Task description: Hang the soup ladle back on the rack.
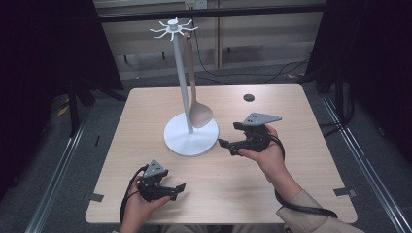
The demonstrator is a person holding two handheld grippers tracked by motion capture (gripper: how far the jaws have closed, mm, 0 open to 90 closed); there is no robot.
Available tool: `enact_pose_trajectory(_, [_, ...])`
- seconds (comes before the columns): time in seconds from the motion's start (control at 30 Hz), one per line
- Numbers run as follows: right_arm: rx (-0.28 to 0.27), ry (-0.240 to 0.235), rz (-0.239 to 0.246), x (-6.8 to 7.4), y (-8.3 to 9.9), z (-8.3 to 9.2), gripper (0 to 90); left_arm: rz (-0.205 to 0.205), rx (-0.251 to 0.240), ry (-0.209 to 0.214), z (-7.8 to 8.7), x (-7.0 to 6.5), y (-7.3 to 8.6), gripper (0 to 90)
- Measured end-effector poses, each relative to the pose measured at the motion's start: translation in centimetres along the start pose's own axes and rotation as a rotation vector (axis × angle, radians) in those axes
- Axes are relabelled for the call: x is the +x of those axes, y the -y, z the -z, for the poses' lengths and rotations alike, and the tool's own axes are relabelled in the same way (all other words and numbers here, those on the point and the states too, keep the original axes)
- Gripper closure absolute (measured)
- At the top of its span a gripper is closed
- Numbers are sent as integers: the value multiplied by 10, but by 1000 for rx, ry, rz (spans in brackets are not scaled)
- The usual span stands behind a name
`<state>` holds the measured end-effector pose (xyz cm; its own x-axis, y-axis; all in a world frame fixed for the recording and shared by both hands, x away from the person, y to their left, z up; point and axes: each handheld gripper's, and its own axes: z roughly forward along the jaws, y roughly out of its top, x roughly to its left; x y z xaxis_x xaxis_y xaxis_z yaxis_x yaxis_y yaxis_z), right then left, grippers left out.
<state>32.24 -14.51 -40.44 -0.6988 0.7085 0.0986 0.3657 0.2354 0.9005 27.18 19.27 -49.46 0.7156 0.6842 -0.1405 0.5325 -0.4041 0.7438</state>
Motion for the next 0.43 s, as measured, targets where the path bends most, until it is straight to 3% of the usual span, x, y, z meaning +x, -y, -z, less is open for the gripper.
enact_pose_trajectory(0.23, [32, 12, -8, 2, 31, 3, 161, -5, 3, 1, -1, 0, 0, 129])
enact_pose_trajectory(0.43, [28, 10, -14, 3, 45, 6, 159, -4, 3, 2, -1, -1, 0, 129])
